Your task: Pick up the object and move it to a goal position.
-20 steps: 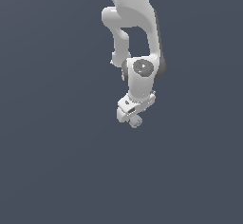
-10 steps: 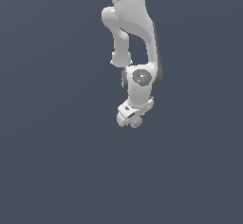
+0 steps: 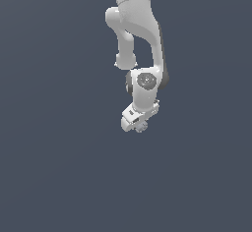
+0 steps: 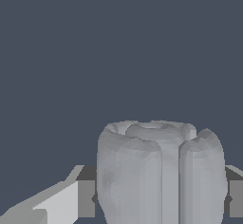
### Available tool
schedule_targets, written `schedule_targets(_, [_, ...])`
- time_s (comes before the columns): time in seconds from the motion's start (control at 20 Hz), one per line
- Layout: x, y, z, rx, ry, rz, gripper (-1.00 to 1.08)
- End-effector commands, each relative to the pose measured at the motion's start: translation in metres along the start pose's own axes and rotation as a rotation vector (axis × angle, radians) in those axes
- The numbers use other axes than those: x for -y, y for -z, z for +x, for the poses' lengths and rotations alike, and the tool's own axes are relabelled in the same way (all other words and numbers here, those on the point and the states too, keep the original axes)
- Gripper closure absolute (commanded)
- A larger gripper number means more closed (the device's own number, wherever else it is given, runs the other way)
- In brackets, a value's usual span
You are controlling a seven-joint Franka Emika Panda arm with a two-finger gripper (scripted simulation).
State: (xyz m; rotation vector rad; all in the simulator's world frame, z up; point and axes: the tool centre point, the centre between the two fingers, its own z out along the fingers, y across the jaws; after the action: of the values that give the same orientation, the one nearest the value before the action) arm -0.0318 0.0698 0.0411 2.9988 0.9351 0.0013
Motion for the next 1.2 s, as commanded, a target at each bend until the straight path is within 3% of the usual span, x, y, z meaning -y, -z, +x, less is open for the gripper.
schedule_targets(0.0, [0.001, -0.001, 0.0, 0.001, 0.001, 0.001, 1.08])
schedule_targets(0.6, [0.003, 0.024, -0.005, 0.0, 0.0, -0.001, 1.08])
schedule_targets(1.15, [0.015, 0.108, -0.023, 0.001, 0.001, -0.001, 1.08])
